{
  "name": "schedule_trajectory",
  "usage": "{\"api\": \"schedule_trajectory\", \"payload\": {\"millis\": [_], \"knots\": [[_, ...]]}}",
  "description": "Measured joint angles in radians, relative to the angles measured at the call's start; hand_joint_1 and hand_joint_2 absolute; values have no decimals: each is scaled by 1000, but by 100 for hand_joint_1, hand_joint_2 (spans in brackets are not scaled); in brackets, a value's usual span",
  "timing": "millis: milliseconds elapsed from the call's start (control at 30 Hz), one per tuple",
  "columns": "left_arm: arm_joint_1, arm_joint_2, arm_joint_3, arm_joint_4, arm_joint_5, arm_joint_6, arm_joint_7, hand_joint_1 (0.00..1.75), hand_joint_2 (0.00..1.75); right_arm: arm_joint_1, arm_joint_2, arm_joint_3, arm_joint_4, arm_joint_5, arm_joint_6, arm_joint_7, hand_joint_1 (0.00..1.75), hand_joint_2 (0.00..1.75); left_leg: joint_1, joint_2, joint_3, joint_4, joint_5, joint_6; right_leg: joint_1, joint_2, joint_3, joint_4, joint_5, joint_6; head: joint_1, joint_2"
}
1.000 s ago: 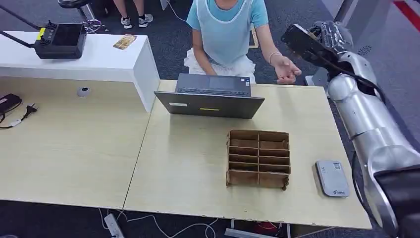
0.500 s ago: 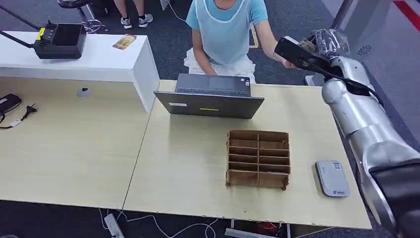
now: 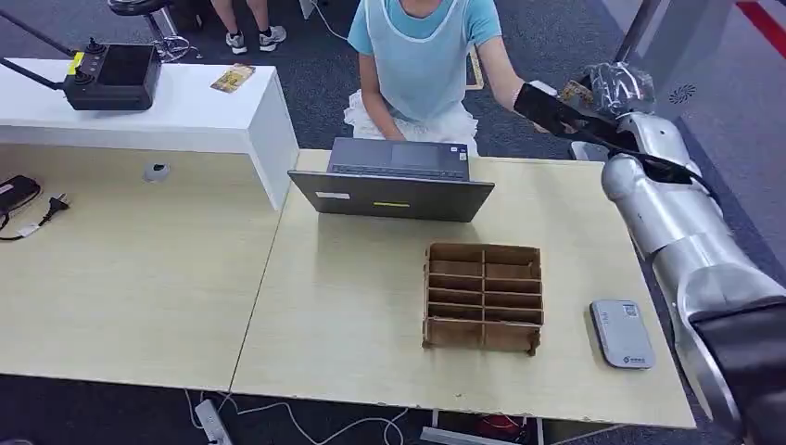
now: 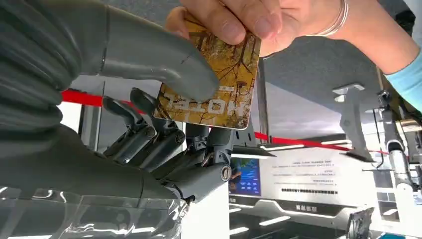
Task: Pass the card to the sensor for recognition and then transmit it.
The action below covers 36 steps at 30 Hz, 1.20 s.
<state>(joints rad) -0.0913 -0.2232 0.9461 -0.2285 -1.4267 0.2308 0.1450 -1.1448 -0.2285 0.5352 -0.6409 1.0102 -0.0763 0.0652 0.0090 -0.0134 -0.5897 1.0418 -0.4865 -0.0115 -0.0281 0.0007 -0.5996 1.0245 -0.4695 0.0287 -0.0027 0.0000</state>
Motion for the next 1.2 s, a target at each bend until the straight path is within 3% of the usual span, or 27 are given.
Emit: {"api": "schedule_trajectory", "payload": {"millis": [200, 433, 767, 1033, 1200], "knots": [[0, 0, 0, 0, 3, 0, 0, 0, 0, 0, 0, -2, 3, -7, -1, -2, 0, 175, 0, 0, 0, 0, 0, 0, 0, 0, 0, 0, 0, 0, 0, 0], [2, 0, 0, 0, 10, 1, -2, 0, 0, 16, 9, -61, -19, -123, -11, -38, 0, 175, 0, 0, 0, 0, 0, 0, 0, 0, 0, 0, 0, 0, 0, 0], [3, 0, 1, 0, 22, 4, -9, 0, 0, 93, 15, -172, -158, -279, 25, -110, 0, 175, 0, 0, 0, 0, 0, 0, 0, 0, 0, 0, 0, 0, 0, 0], [6, 0, 1, 0, 31, 6, -10, 0, 0, 180, 13, -222, -290, -334, 55, -121, 0, 175, 0, 0, 0, 0, 0, 0, 0, 0, 0, 0, 0, 0, 0, 0], [9, 0, 2, 0, 39, 10, -10, 0, 0, 244, 7, -260, -373, -464, 72, -160, 0, 175, 0, 0, 0, 0, 0, 0, 0, 0, 0, 0, 0, 0, 0, 0]]}}
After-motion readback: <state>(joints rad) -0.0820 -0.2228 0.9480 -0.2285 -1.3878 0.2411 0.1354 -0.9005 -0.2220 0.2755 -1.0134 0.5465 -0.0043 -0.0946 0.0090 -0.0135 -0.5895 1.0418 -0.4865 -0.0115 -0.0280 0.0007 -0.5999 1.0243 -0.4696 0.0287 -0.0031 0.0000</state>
